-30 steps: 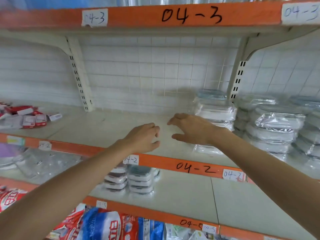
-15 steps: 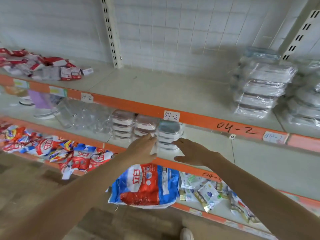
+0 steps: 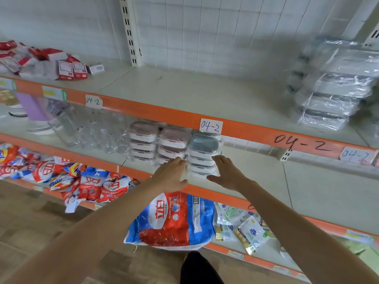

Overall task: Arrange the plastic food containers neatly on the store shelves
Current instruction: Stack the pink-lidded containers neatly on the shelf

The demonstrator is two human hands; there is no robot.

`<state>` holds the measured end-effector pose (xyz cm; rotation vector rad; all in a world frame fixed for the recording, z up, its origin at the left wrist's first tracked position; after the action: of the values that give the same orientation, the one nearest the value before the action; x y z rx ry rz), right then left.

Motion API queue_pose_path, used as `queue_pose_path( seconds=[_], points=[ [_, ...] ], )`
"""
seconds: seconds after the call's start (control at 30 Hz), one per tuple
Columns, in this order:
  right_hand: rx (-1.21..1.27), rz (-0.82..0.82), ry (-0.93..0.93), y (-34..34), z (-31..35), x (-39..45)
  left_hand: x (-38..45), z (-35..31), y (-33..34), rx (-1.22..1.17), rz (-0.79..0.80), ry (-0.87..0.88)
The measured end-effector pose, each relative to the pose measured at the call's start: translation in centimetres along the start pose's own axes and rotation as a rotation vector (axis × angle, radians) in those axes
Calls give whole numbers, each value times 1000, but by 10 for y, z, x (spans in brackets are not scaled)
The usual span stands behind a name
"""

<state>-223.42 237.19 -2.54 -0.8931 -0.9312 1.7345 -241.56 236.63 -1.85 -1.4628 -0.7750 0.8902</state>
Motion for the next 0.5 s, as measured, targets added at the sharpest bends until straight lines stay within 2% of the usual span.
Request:
queue_pose_path(
  seconds=[0.17,0.4,0.5],
  points=[
    [-14,-124,8,3,-25,54,36,13,26,23,-74,11],
    [-79,-162,29,15,-51,124,66,32,61,59,-176,52],
    [-102,-162,20,19,-55,141,69,37,71,-7,-181,29]
  ],
)
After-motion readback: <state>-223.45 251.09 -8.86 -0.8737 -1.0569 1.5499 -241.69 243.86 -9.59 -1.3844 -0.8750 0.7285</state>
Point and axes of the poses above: each hand's wrist, its own x-axis towards the middle knuckle, its own y-axis out of the palm, z = x × y, the point moved 4 cm from there along x, towards the middle knuckle, and after that the axes turned 9 degrees about x, right-handed, at the moved point
